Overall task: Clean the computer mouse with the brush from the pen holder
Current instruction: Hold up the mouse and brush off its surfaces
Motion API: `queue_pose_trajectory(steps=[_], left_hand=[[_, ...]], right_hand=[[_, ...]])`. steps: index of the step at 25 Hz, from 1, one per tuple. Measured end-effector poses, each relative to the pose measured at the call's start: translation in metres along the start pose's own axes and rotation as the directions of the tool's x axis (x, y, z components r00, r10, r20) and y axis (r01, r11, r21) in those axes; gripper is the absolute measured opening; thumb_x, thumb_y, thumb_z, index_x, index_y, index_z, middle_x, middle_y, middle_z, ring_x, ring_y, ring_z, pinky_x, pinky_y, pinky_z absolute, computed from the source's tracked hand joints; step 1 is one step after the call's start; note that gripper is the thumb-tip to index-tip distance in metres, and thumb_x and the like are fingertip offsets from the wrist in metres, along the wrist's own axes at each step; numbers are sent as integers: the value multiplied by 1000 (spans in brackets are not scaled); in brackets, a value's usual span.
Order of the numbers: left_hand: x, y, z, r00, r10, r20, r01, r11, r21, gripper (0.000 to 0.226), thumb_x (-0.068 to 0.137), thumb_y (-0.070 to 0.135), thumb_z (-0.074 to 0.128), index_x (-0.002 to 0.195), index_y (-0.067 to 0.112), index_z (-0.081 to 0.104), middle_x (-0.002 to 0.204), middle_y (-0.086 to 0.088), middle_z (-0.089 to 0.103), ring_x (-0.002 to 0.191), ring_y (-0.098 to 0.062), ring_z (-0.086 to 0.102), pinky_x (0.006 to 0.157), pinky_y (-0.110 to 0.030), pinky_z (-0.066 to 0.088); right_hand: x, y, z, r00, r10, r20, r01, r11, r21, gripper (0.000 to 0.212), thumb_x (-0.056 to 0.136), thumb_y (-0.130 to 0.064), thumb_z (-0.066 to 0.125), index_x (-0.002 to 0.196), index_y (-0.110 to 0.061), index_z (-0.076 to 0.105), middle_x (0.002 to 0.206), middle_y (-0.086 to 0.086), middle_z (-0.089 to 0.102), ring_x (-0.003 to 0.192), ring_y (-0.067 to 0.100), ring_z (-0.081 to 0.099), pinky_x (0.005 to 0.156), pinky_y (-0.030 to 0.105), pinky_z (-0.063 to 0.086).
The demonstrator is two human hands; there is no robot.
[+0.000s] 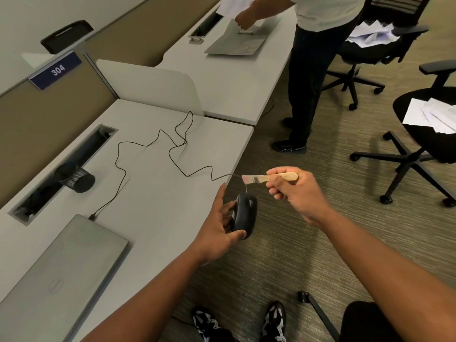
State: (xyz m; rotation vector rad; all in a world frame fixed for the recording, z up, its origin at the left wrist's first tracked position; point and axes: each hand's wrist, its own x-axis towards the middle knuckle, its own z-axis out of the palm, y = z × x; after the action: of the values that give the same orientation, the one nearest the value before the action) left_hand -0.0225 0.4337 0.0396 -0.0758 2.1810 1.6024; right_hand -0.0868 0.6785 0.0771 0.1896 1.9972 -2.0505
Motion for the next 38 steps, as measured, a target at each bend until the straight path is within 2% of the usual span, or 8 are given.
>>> queue_pose_trajectory(steps=[5, 11, 17, 20, 25, 31, 36, 38], left_hand=[[0, -2, 0, 1000, 19, 9, -20, 997, 75, 131, 88, 8, 88, 156, 74, -4, 173, 6, 36, 157, -25, 40, 123, -49, 42], [-3, -4, 2, 999, 32, 42, -35, 997, 69, 131, 90, 4, 86, 150, 81, -1, 172, 6, 36, 157, -25, 40, 122, -47, 44], [-1, -6, -2, 998, 26, 50, -29, 998, 60, 129, 90, 4, 85, 156, 74, -3, 172, 8, 36, 156, -25, 40, 118, -36, 44], [-1, -6, -1, 998, 21, 54, -25, 997, 67, 131, 90, 3, 85, 157, 73, -4, 173, 8, 35, 156, -26, 39, 117, -30, 41], [-4, -3, 0, 998, 19, 61, -24, 997, 78, 131, 91, 1, 83, 157, 72, -6, 175, 6, 32, 158, -27, 36, 123, -48, 41], [-4, -3, 1, 997, 21, 74, -26, 997, 67, 133, 91, -1, 83, 151, 80, -4, 175, 6, 31, 158, -26, 37, 123, -50, 42], [-2, -8, -2, 998, 18, 66, -21, 998, 56, 131, 91, 2, 84, 155, 75, -3, 174, 9, 32, 157, -27, 37, 119, -40, 43], [-1, -7, -2, 997, 22, 75, -27, 998, 61, 131, 90, 4, 85, 155, 75, -3, 174, 11, 33, 157, -25, 38, 119, -41, 43]], right_hand=[[10, -16, -5, 981, 59, 185, -15, 973, -231, 9, 98, -18, 70, 103, -19, 78, 91, 9, 79, 78, 17, 71, 71, 31, 58], [17, -16, -5, 991, -77, 106, 123, 829, -545, 10, 102, -25, 67, 98, -30, 75, 85, 3, 76, 79, 24, 71, 75, 43, 61], [16, -14, -14, 996, 1, 89, 12, 989, -149, 8, 95, -25, 75, 99, -21, 79, 84, 3, 79, 73, 12, 68, 64, 25, 56], [17, -14, -17, 984, 40, 175, 4, 971, -239, 7, 94, -24, 76, 96, -19, 80, 80, 2, 78, 70, 12, 66, 63, 25, 55], [20, -16, -17, 981, 26, 193, 48, 928, -370, 6, 96, -28, 75, 96, -24, 79, 84, 6, 77, 74, 14, 65, 70, 31, 57], [17, -3, -8, 982, -183, 34, 175, 847, -502, 12, 100, -27, 69, 92, -35, 74, 77, -2, 73, 68, 17, 63, 61, 36, 53], [19, -5, -18, 999, -36, 29, 39, 996, -80, 7, 91, -30, 79, 93, -23, 80, 76, -1, 73, 72, 16, 60, 64, 30, 52], [20, -4, -17, 996, 4, 93, 3, 997, -79, 20, 86, -36, 79, 96, -19, 79, 77, 1, 73, 71, 14, 61, 64, 29, 52]])
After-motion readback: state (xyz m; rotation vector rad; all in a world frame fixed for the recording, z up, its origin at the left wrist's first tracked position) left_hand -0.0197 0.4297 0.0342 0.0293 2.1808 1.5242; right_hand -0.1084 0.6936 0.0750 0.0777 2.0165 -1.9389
